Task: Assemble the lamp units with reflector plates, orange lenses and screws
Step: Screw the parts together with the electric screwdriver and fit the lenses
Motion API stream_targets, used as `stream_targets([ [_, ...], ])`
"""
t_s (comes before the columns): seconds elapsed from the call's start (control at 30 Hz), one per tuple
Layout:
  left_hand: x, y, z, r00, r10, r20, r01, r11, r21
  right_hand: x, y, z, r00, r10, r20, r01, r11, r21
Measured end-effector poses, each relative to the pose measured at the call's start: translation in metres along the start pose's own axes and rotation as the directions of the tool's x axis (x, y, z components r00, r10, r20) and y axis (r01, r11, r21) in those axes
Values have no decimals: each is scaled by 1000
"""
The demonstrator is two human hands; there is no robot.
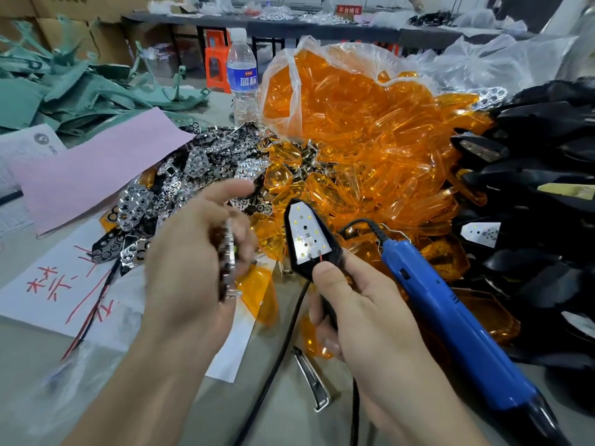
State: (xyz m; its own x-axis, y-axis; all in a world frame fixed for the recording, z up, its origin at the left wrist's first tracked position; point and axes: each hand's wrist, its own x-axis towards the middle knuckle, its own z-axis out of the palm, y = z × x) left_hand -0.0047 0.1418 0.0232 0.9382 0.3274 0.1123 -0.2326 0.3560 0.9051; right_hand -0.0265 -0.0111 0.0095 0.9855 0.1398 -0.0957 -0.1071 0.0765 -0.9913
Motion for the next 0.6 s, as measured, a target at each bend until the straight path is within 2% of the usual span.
stream_targets([
  [0.07, 2, -5, 4, 998, -23, 54, 11, 977, 213, 0, 1, 0, 1000, 11, -1, -11, 1000, -5],
  [0.13, 1, -10, 8, 990, -19, 138, -22, 958, 287, 0, 1, -1, 1000, 21, 11, -21, 1000, -7],
  [0.23, -1, -13, 8, 976, -40, 214, -34, 943, 330, -2, -6, -3, 996, 56, 63, -59, 997, 53],
  [0.37, 0, -9, 5, 970, -31, 243, -41, 958, 283, -3, -13, -3, 985, 111, 133, -131, 979, 154],
  [0.6, -2, -8, 6, 959, -81, 271, -11, 946, 323, -4, -13, 2, 981, 151, 125, -169, 975, 143],
])
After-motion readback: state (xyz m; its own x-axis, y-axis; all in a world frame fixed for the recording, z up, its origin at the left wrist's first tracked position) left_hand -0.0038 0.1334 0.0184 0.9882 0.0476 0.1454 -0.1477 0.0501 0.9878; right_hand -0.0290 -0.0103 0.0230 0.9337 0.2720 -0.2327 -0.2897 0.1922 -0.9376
